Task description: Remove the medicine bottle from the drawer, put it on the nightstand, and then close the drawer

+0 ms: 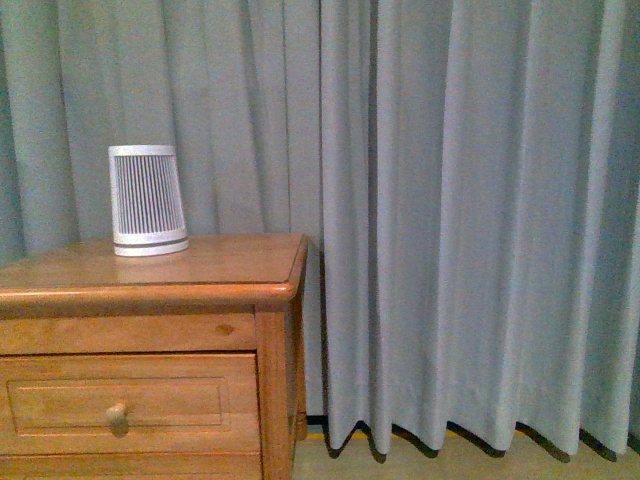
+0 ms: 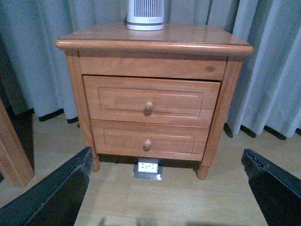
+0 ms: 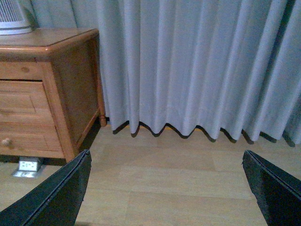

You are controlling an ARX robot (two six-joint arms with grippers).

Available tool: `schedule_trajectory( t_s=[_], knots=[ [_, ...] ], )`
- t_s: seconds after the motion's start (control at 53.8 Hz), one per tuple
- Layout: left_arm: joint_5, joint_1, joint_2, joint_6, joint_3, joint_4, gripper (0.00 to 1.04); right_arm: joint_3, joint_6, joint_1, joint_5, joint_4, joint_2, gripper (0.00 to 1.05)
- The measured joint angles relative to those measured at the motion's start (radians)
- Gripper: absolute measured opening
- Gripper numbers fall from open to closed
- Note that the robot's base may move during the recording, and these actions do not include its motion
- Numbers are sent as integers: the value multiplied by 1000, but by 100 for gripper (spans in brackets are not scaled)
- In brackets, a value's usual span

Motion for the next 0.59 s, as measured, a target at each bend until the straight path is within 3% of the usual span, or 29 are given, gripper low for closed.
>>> schedule_trajectory(
  t_s=[0.186, 0.242, 0.279, 0.446, 0.595],
  knots=[
    [1, 0, 6, -10, 1, -8, 98, 0, 0, 0, 0, 0, 0, 98],
    [7, 0, 70, -66, 37, -103, 98, 0, 0, 0, 0, 0, 0, 98],
    [6, -2, 159, -100, 43, -82, 98, 0, 0, 0, 0, 0, 0, 98],
    [-24, -19, 568, -89, 43, 348, 98, 0, 0, 0, 0, 0, 0, 98],
    [-66, -45, 1103, -37, 113, 867, 98, 0, 0, 0, 0, 0, 0, 98]
  ],
)
